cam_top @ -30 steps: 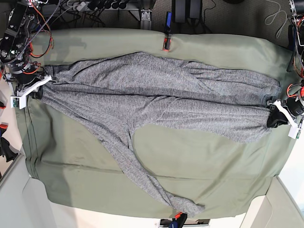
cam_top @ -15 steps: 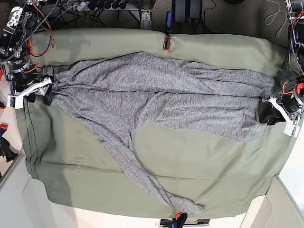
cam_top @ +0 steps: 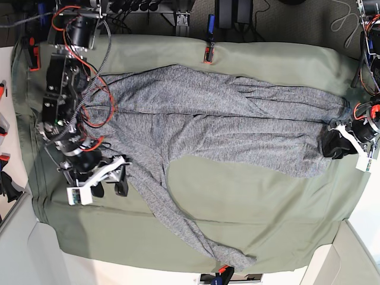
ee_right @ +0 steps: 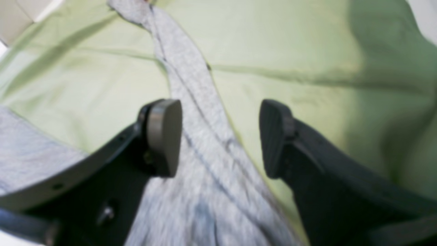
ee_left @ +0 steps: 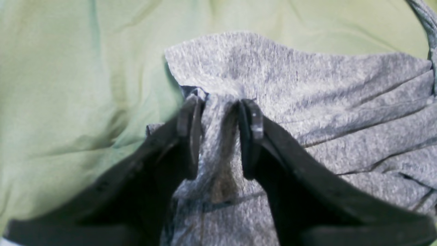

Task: Fold the T-shirt properly
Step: 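Move the right gripper to the loose sleeve and grasp it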

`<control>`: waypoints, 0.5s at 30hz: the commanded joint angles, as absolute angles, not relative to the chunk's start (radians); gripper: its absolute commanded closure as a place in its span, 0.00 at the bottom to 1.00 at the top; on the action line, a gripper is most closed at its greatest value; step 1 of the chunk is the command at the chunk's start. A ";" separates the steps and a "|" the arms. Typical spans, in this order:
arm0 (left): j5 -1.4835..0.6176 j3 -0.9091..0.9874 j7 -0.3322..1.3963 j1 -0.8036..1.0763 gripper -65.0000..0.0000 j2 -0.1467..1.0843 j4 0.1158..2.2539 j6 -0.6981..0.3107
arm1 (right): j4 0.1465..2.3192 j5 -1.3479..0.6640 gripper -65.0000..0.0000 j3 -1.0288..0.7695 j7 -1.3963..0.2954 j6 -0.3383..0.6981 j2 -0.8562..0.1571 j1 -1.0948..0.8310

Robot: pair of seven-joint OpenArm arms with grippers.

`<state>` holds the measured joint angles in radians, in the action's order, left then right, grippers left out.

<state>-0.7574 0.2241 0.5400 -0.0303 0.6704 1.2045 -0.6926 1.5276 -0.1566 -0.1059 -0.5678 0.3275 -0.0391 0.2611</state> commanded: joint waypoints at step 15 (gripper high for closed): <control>-0.789 0.234 0.561 -0.044 0.67 0.696 1.221 -0.698 | 1.026 0.109 0.60 0.129 -0.509 0.136 0.052 0.501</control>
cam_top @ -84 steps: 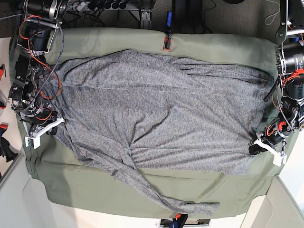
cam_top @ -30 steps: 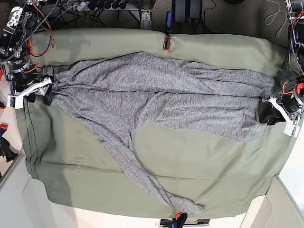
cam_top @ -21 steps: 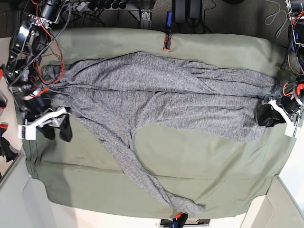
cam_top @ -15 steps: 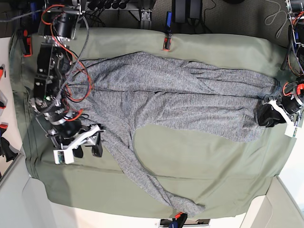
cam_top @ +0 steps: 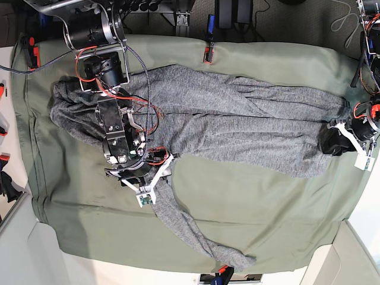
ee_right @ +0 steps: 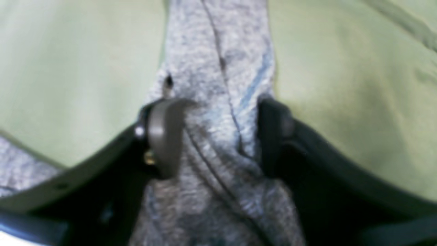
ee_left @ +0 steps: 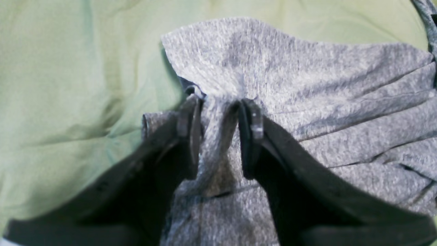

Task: Fold the T-shirt properly
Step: 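Move the right gripper to the loose sleeve and grasp it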

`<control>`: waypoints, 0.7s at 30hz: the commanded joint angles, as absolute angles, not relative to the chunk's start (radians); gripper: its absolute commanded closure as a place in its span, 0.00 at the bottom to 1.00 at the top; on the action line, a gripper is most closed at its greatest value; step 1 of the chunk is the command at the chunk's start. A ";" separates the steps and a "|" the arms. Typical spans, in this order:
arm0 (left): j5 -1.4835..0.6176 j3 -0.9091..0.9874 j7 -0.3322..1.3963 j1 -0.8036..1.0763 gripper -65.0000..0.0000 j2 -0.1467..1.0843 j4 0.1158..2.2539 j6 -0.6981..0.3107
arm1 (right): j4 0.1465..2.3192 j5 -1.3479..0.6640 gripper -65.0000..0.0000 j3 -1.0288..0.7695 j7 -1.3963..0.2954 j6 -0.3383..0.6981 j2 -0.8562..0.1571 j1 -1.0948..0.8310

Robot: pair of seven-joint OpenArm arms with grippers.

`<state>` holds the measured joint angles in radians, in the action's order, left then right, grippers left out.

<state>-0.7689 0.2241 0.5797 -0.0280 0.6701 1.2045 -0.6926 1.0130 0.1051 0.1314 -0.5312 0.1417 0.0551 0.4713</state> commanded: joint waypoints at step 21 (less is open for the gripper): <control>-0.877 0.235 0.620 -0.044 0.67 0.698 1.285 -0.698 | 1.794 -0.016 1.00 0.128 -0.695 0.292 0.049 0.027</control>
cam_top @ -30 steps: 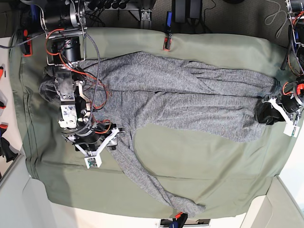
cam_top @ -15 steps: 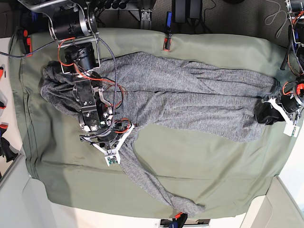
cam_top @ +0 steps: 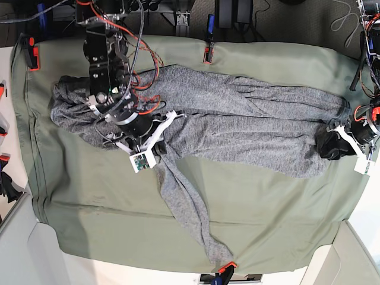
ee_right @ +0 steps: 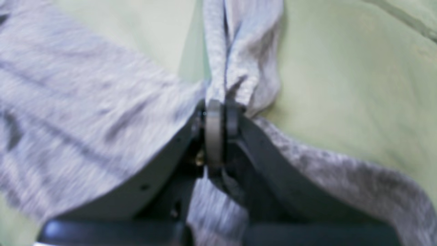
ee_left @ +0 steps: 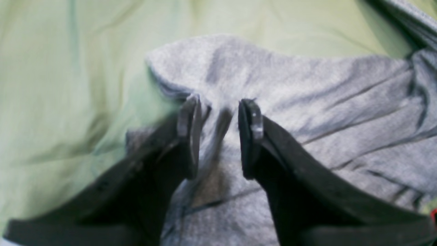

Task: Fold the T-shirt properly
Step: 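Move the right gripper to the loose sleeve and grasp it, then lay the sleeve across the shirt with the right gripper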

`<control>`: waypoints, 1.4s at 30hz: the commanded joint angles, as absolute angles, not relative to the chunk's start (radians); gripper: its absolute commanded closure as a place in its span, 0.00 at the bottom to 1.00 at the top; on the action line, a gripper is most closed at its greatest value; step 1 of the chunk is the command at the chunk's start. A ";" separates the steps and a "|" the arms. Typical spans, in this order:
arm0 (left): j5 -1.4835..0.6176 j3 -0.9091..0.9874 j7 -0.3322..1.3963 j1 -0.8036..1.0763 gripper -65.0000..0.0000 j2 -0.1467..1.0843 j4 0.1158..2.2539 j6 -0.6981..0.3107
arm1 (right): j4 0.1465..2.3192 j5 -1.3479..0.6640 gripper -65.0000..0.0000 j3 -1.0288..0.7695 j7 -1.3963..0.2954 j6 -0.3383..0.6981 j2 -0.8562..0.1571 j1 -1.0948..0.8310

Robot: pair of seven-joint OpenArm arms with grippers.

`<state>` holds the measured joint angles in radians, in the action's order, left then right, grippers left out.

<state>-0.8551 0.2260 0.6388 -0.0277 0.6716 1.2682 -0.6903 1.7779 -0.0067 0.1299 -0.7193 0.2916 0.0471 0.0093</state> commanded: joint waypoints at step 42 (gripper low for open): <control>-1.038 0.235 0.804 -0.044 0.67 0.698 1.382 -0.698 | 1.127 0.039 1.00 0.150 -0.585 0.204 0.152 0.419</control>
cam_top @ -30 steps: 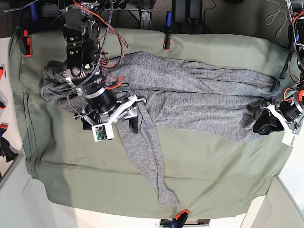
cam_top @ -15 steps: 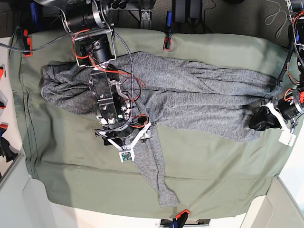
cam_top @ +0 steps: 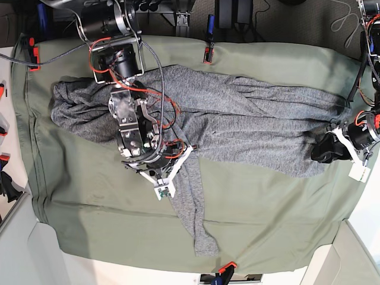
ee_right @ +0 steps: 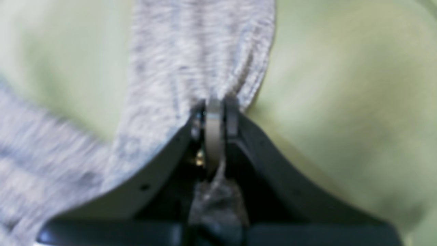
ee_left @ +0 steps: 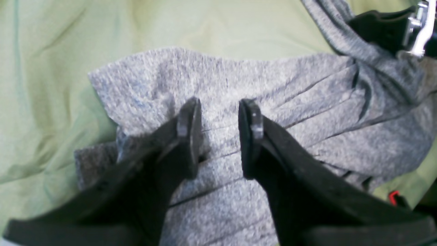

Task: Fold the T-shirt properly
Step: 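Lay the sleeve across the shirt with the right gripper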

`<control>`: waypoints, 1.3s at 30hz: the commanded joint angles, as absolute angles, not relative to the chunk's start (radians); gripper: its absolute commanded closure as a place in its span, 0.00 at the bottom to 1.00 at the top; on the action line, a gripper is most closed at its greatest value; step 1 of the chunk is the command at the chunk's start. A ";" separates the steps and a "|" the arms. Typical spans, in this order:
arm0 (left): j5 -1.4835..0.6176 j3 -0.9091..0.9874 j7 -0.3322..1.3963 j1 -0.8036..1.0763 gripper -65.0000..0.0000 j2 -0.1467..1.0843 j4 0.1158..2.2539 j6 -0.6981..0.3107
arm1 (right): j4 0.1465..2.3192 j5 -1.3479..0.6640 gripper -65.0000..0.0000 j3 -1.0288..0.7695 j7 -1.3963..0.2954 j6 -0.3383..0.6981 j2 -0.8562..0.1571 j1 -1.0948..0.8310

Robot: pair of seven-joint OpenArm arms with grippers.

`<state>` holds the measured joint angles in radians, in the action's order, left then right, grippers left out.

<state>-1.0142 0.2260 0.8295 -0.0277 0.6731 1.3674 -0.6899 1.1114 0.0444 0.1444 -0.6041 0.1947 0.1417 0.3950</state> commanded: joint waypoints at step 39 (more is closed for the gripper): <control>-0.579 -0.209 0.453 -0.356 0.45 0.429 1.268 -0.612 | 2.033 0.366 0.42 0.384 -0.833 -0.063 -0.031 -0.023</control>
